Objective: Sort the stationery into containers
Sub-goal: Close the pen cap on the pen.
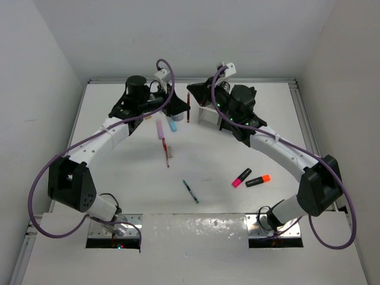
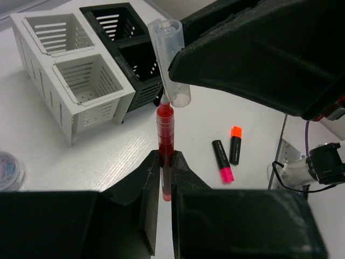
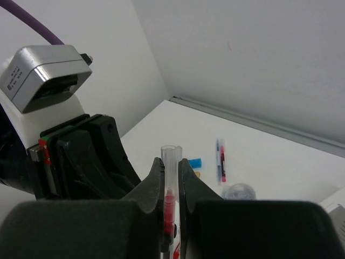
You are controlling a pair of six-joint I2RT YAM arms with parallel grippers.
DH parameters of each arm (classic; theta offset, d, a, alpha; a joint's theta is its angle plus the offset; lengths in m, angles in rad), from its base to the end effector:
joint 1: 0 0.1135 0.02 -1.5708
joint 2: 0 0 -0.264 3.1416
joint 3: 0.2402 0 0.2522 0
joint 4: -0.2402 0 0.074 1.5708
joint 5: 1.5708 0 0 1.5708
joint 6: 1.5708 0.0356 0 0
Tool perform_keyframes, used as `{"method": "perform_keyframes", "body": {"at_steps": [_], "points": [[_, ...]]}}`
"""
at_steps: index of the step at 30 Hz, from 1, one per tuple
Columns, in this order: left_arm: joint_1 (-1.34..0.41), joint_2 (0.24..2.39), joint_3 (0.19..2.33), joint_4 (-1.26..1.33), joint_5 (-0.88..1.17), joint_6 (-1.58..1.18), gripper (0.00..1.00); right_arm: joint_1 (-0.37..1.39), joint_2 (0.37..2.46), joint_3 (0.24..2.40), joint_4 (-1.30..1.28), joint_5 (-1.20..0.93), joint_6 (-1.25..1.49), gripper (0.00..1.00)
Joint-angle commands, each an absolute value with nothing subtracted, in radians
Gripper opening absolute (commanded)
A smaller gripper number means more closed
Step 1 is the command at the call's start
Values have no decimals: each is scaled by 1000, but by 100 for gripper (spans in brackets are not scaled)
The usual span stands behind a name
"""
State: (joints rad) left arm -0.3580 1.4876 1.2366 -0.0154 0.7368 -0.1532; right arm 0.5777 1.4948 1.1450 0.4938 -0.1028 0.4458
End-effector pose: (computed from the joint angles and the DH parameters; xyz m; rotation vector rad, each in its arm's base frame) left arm 0.3167 -0.1440 0.3474 0.7168 1.7484 -1.0269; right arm 0.2987 0.1991 0.3649 -0.1865 1.4804 0.9096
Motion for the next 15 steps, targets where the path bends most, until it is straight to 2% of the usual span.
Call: {"method": "perform_keyframes", "body": {"at_steps": [1,15], "points": [[-353,1480,1230,89,764,-196,0,574,1468,1124,618,-107,459,0],[-373,1485,1235,55,726,-176,0,568,1508,1187,695,-86,460,0]]}}
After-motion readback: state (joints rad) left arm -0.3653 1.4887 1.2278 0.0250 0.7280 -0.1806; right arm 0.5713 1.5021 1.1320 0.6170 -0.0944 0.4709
